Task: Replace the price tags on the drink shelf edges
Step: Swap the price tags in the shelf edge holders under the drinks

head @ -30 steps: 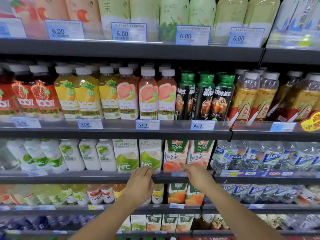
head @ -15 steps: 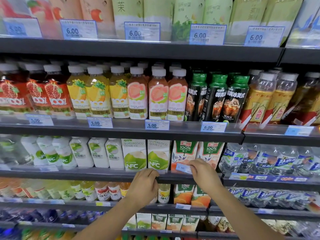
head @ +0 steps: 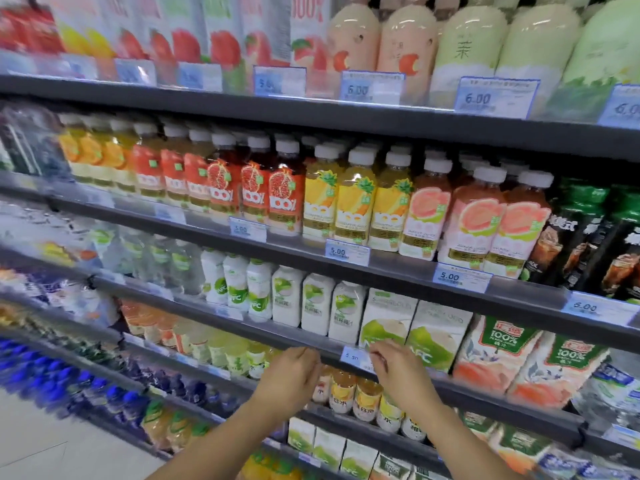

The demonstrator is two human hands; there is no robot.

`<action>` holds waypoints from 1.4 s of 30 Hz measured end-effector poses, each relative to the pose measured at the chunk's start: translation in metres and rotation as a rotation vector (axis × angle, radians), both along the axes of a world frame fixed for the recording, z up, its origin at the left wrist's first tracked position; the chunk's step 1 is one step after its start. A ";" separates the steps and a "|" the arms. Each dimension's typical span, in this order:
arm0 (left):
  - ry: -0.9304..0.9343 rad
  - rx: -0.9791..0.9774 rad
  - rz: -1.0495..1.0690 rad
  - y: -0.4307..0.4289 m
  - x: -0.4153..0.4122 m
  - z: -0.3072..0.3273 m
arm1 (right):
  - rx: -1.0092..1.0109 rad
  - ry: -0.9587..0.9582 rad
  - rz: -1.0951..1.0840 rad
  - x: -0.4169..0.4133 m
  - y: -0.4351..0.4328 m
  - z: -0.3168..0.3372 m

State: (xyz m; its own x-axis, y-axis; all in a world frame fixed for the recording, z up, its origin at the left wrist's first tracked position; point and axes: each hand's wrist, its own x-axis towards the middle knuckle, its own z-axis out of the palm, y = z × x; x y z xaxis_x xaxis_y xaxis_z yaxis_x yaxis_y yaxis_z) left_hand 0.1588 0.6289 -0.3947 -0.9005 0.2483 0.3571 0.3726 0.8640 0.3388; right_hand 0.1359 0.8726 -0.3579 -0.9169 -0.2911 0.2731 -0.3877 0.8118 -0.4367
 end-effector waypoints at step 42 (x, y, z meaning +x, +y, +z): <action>0.003 -0.128 0.169 -0.585 -0.161 -0.013 | 0.006 -0.037 0.050 -0.153 -0.616 -0.039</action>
State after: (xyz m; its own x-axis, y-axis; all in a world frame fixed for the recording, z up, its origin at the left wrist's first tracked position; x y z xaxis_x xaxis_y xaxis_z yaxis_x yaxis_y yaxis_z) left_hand -0.0024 0.0441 -0.4076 -0.9322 0.1373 0.3350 0.2194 0.9502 0.2212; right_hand -0.0176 0.2567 -0.3970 -0.9107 -0.3380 0.2374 -0.4113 0.7947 -0.4464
